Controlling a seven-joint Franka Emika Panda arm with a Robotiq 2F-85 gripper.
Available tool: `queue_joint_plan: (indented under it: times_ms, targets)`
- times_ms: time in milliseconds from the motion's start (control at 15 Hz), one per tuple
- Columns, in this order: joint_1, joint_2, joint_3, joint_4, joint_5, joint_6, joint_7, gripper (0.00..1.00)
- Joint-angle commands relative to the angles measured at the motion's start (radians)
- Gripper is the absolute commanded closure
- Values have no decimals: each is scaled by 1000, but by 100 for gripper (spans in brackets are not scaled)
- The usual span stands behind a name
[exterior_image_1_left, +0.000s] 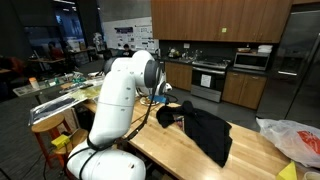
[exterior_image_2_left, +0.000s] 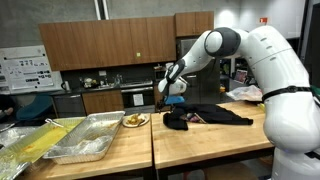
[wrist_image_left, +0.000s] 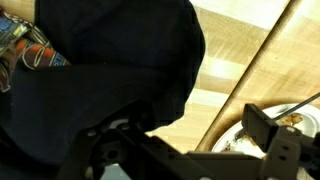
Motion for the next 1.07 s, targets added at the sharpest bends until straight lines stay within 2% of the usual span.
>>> queue_joint_plan:
  times_ms: [0, 467, 533, 600, 1000]
  targets:
    - [32, 51, -29, 108, -22, -78, 52, 0]
    - [78, 108, -74, 212, -71, -196, 139, 0]
    - [69, 127, -31, 215, -84, -239, 23, 0]
    - [67, 108, -53, 198, -68, -194, 89, 0]
    - [66, 113, -50, 198, -67, -198, 83, 0]
